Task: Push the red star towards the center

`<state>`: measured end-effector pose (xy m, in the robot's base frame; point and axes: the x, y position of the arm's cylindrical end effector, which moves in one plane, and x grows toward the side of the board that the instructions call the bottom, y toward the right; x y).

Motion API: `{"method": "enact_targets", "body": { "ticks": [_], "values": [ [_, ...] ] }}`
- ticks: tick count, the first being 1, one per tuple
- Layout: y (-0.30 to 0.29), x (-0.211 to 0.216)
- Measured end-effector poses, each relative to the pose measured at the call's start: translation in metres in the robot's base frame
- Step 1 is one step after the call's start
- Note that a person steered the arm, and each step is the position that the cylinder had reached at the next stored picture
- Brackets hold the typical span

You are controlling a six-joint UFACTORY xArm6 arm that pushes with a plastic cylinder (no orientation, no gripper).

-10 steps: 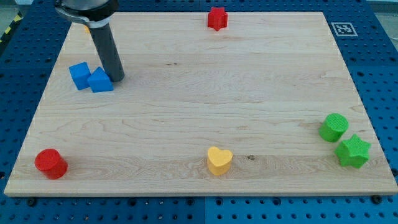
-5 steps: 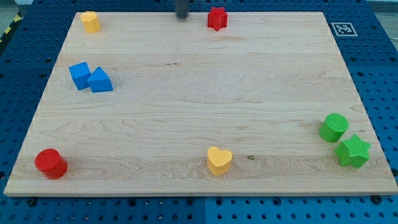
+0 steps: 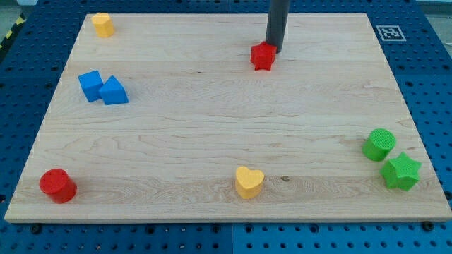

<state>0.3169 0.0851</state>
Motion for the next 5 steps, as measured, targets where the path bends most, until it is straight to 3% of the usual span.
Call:
{"method": "enact_targets", "body": {
  "ticks": [1,5],
  "values": [
    [-0.01,0.035],
    [-0.119,0.059]
  ]
}}
